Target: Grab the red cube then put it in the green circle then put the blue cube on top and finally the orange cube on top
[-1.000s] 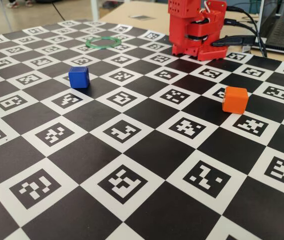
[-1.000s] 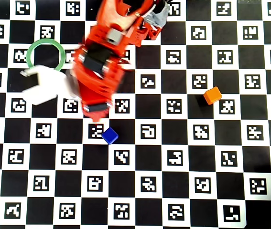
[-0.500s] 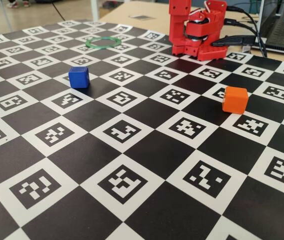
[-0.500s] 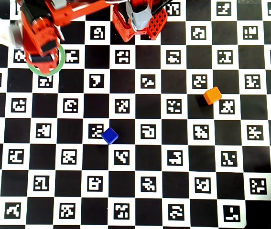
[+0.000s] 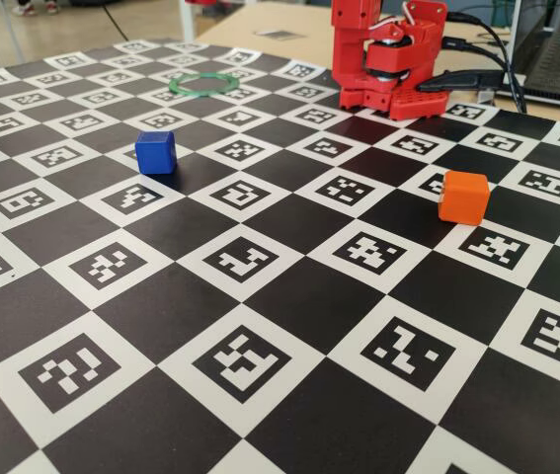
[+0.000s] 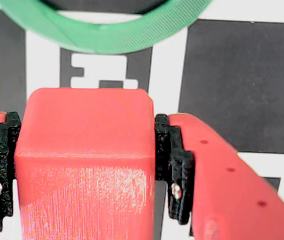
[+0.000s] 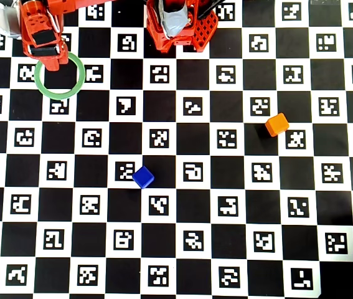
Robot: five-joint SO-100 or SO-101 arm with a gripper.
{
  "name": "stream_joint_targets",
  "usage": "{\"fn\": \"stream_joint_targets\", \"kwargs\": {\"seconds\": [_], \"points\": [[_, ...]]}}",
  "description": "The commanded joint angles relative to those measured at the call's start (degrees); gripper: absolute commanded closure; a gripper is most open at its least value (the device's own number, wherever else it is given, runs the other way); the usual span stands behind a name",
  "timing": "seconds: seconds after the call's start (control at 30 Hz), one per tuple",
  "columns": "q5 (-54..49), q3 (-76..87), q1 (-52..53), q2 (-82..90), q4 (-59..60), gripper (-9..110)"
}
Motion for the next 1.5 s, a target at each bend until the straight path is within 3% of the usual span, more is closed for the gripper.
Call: {"fn": "stream_joint_targets", "kwargs": {"seconds": [0.0, 1.47], "points": [[1.0, 0.2, 0.0, 4.8, -2.4, 94], [6.9, 19.4, -2.5, 3.9, -25.2, 94]]}}
